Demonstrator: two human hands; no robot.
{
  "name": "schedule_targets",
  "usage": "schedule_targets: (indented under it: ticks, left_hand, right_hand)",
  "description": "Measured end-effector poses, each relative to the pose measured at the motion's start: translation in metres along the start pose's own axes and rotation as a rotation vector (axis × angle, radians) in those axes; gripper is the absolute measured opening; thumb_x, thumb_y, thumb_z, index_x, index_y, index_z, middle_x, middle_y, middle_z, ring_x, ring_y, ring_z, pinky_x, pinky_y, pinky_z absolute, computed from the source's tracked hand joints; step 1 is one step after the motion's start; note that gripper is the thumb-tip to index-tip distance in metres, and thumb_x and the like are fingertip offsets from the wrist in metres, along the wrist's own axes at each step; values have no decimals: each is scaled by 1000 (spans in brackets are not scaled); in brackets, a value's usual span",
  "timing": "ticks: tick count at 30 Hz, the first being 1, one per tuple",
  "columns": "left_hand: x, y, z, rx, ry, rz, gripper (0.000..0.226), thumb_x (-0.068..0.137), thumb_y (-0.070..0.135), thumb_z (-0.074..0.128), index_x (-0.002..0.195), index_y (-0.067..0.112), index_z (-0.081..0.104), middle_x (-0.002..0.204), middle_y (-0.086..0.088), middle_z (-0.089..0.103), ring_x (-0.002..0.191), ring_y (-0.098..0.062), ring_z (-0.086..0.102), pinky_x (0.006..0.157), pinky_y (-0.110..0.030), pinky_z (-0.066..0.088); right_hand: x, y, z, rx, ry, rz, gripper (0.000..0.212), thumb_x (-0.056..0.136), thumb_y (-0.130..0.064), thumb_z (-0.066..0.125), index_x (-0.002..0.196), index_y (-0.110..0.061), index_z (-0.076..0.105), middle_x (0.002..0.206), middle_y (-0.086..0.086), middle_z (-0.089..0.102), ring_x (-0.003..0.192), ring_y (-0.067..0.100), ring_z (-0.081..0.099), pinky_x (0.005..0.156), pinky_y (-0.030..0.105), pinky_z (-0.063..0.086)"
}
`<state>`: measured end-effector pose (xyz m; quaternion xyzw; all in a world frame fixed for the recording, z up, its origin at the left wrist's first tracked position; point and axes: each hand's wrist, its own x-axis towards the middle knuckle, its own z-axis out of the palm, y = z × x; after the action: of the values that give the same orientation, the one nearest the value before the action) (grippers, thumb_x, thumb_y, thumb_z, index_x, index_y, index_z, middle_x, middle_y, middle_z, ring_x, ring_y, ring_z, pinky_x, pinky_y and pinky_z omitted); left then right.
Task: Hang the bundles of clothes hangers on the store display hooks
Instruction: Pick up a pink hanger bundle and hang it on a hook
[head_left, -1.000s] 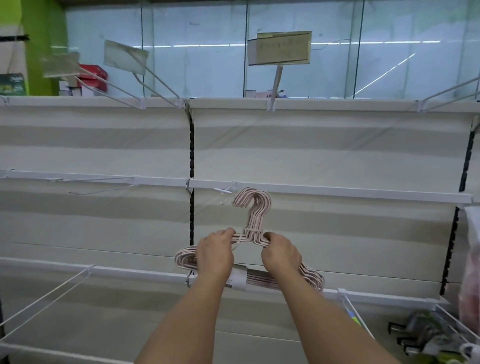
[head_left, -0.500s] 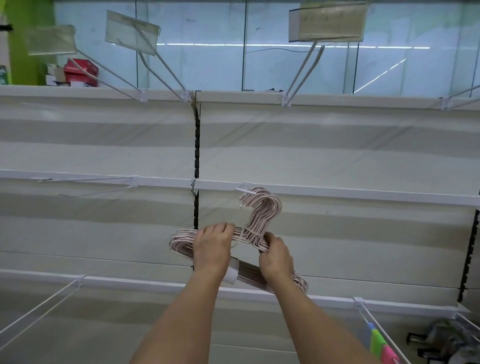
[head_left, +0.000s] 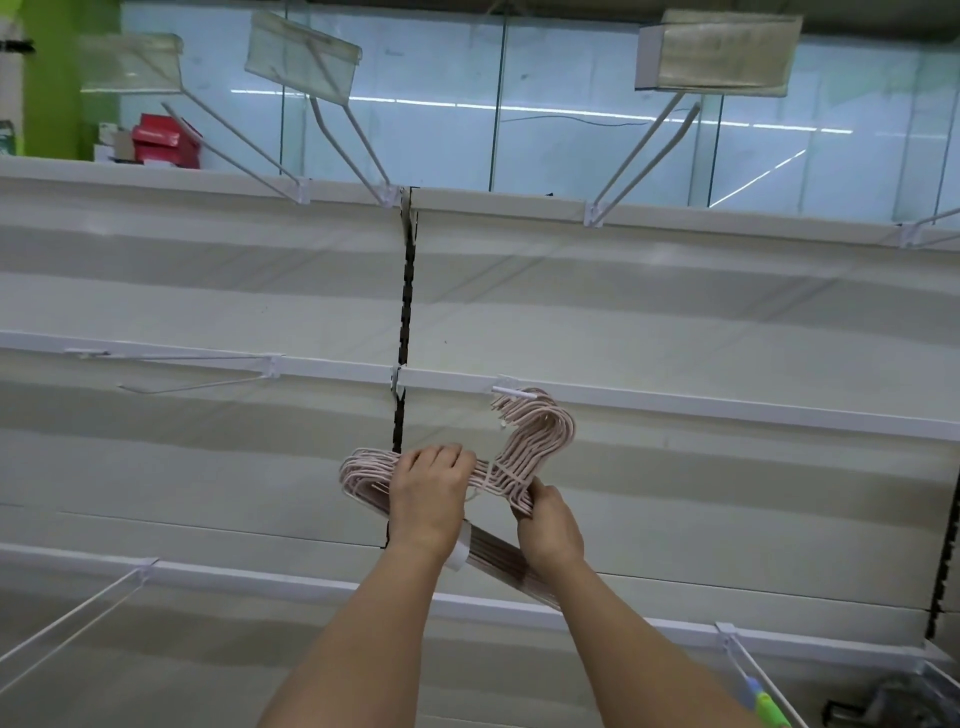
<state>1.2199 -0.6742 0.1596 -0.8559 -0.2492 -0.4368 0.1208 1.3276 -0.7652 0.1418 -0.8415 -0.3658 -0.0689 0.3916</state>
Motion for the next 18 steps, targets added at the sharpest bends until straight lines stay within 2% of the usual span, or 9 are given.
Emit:
schedule_targets:
  ticks: [2,5,7,9,12,15,18]
  left_hand:
    - [4,3,-4,-36,-111,1,55,73,10,60,125,26,50,120,8,59,113,-15,53,102,-30,31]
    - [0,13,-5,-254,-168,-105,70,73,22,58,137,23,30,127,5,49,121,-14,43,109,-29,19]
    - [-3,19,-4,-383,-144,-125,76,72,29,57,140,25,24,134,6,44,126,-15,39,111,-33,17]
    - [-5,30,-5,-557,-84,-147,77,76,40,54,144,25,21,138,4,40,127,-16,38,110,-35,26]
    - [1,59,-13,-719,184,-228,62,83,51,44,135,17,42,127,-1,52,116,-16,50,90,-31,44]
    - [8,69,-14,-685,334,-318,35,95,38,42,110,15,64,110,-1,63,96,-22,62,67,-24,42]
    - [4,69,-12,-629,404,-332,45,94,40,32,98,14,69,96,1,67,85,-22,63,60,-24,41]
  right_hand:
    - [2,3,2,-2,20,30,41,88,-5,39,122,-24,54,114,8,60,105,31,57,80,37,47]
    - [2,8,0,-46,83,63,45,89,-7,41,126,-28,54,118,5,63,108,30,58,81,33,47]
    - [2,10,-5,-77,100,63,45,88,-8,42,127,-29,54,119,5,63,110,30,58,82,34,47]
    - [2,12,-10,-103,110,64,47,87,-7,42,127,-29,53,120,5,63,112,30,57,85,36,47]
    - [-1,12,-13,-114,97,69,49,86,-6,41,128,-28,52,121,6,61,113,30,56,87,37,46]
    - [-5,10,-12,-75,92,70,49,84,-5,40,126,-26,54,119,5,62,110,31,56,83,36,46]
    - [-8,7,-8,-26,90,84,46,84,-5,41,123,-25,55,115,5,64,106,31,58,79,34,45]
